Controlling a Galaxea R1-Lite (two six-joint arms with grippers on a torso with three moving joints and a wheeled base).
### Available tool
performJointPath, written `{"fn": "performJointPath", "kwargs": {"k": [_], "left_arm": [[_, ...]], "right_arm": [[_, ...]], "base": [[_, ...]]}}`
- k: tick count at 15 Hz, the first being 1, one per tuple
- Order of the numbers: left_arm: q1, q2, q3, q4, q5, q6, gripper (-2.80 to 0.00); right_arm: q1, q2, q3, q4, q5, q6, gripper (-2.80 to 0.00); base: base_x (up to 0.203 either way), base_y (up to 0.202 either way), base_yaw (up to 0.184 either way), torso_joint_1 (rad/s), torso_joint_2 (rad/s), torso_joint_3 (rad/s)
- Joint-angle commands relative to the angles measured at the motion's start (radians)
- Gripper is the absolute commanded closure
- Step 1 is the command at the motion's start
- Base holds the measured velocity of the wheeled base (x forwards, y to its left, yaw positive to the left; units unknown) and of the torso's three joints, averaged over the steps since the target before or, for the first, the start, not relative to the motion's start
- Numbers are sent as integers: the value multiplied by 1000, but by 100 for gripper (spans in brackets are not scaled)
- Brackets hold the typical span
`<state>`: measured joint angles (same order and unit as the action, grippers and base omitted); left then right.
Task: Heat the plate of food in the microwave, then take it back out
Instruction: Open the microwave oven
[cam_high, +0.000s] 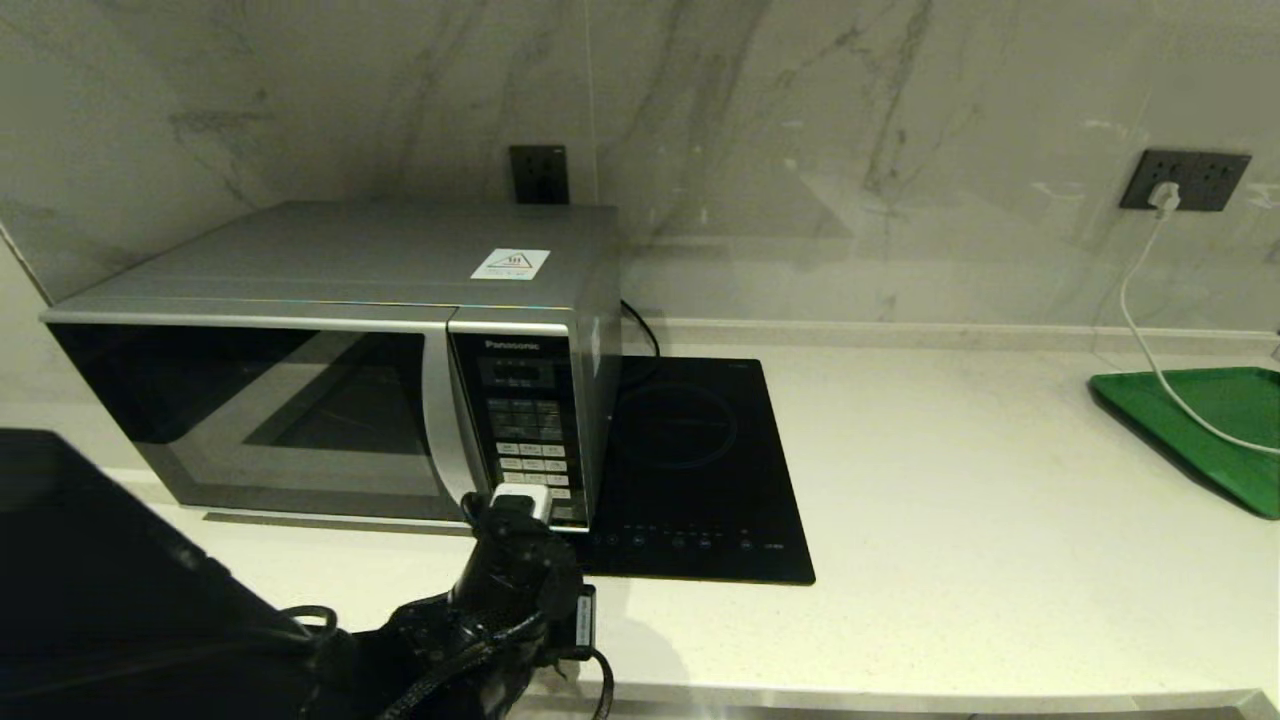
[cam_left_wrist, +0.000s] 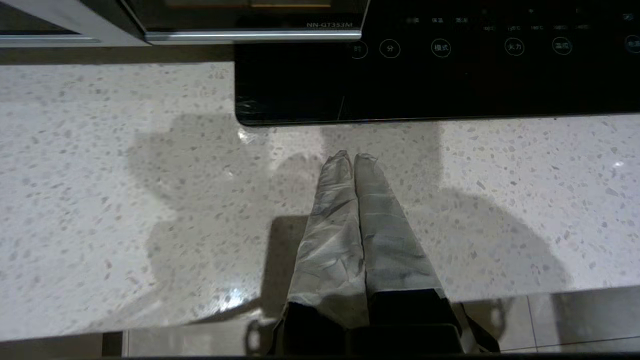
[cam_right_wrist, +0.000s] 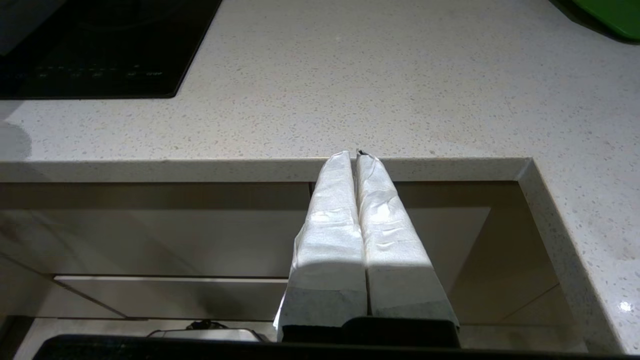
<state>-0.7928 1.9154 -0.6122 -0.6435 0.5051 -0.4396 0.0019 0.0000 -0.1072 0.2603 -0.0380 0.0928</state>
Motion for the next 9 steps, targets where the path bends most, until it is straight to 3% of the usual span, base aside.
{"fn": "performJointPath", "kwargs": {"k": [1,6,9], "left_arm": [[7,96,-42,-6,4,-7,0],[69,119,-85,-19,3,14,0],[70,120,-124,-19,3,29,0]], "right_arm": [[1,0,0,2,0,1,0],[1,0,0,1,0,1,0],[0,0,0,2,0,1,0]], "base": [[0,0,0,0,0,0],[0,0,0,0,0,0],[0,0,0,0,0,0]]}}
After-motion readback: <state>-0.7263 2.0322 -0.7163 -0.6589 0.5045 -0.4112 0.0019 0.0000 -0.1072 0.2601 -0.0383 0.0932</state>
